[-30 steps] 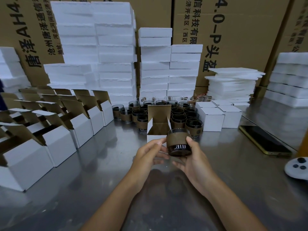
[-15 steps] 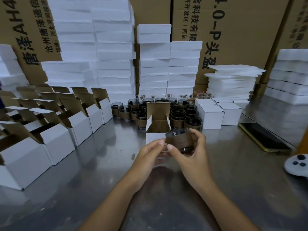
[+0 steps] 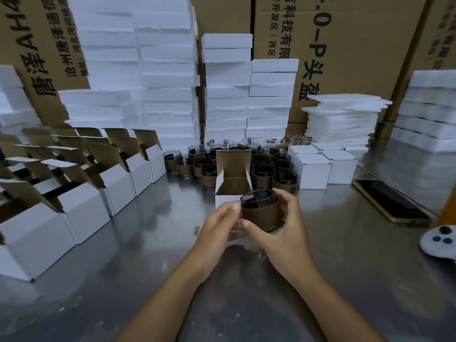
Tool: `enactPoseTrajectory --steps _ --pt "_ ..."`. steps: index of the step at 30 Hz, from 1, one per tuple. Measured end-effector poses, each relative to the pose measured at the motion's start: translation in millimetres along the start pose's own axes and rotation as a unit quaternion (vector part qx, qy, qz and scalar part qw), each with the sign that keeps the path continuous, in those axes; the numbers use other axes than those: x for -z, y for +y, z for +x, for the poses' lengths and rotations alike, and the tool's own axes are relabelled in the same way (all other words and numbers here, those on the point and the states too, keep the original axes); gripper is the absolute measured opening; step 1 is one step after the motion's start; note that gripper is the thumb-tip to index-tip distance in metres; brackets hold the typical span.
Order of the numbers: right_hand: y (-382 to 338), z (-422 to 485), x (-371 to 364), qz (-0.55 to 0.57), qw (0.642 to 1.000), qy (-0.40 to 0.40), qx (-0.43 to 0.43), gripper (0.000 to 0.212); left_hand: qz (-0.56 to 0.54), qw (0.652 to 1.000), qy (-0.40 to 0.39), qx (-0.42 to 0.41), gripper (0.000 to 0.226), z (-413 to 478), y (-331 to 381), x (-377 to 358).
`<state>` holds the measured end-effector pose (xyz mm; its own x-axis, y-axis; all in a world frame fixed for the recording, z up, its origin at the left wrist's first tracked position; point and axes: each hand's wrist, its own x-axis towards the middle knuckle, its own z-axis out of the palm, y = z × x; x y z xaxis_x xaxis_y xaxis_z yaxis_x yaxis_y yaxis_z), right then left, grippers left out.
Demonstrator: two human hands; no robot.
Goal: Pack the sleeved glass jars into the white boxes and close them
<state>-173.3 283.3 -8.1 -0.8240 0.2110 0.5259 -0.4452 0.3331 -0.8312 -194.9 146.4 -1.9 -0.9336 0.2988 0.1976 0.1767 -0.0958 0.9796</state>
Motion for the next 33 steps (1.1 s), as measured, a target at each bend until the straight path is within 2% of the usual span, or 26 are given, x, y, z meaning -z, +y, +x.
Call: enactPoseTrajectory --steps 3,6,11,26,31,33 --pt "-0.2 -0.3 0.5 0.002 1.0 -0.014 0.014 0.071 0.004 1.0 0.012 -0.027 0.051 -0.1 -0.1 1.8" --pt "-0.6 0.1 1.4 -0.004 0.999 -0.021 0.036 0.071 -0.001 0.999 0.028 -0.042 0.049 0.1 0.9 2.8" --pt "1.7 0.2 0.2 -0.012 0.998 -0.027 0.054 0.07 0.01 0.997 0.05 -0.063 0.02 -1.8 2.7 2.2" --pt "1.5 0.5 -1.9 -0.003 0.998 -0.027 0.058 0.064 0.037 0.995 0.052 -0.081 0.022 -3.1 3.4 1.6" --pt "3.4 1.7 -1.6 0.025 0.999 -0.019 0.026 0.061 0.042 0.997 0.046 -0.051 0.042 -1.8 3.1 2.2" --pt "4.0 2.6 -1.1 0.046 0.999 -0.021 0.007 0.058 0.038 0.997 0.047 -0.047 0.032 -0.8 3.2 2.6"
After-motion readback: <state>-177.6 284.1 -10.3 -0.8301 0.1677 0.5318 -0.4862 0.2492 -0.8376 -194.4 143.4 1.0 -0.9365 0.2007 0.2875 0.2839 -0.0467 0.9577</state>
